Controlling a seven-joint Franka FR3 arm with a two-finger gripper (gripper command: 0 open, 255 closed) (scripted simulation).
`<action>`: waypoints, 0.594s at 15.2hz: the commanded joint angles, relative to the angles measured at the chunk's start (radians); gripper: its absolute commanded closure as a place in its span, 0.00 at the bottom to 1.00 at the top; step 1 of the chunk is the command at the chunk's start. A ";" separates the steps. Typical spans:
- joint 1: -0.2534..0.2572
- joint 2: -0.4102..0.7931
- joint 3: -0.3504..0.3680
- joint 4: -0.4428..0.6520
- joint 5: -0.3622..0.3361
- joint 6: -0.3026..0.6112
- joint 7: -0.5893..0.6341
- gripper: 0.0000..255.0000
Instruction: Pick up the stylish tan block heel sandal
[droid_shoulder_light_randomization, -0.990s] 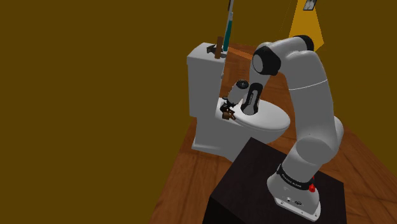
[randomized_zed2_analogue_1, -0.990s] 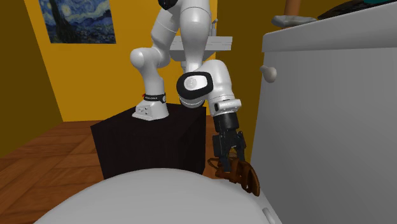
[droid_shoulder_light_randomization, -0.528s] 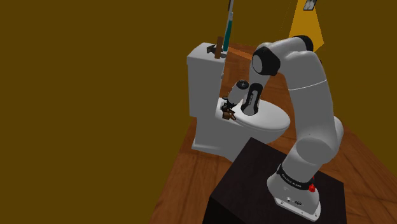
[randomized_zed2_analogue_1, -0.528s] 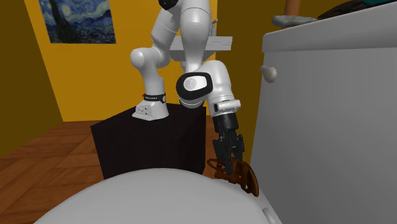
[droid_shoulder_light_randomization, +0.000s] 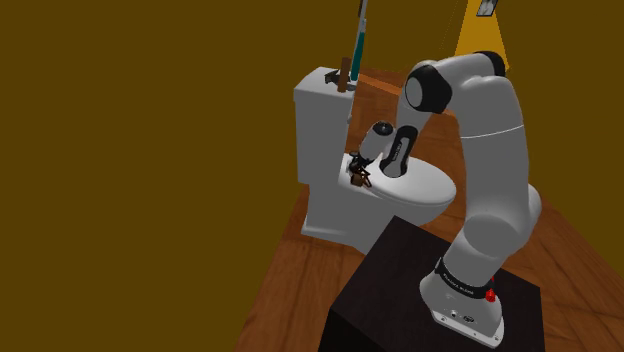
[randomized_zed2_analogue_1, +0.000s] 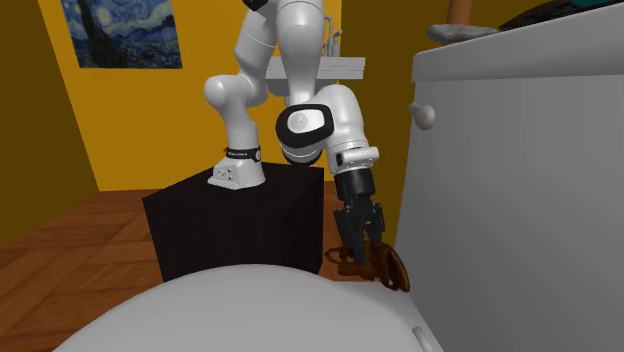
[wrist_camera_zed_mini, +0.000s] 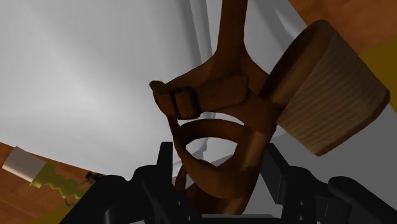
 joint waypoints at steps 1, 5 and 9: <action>-0.033 -0.045 0.038 -0.008 -0.010 -0.037 -0.015 1.00; -0.104 -0.122 0.117 -0.027 -0.006 -0.100 -0.062 1.00; -0.175 -0.191 0.200 -0.046 0.026 -0.158 -0.126 1.00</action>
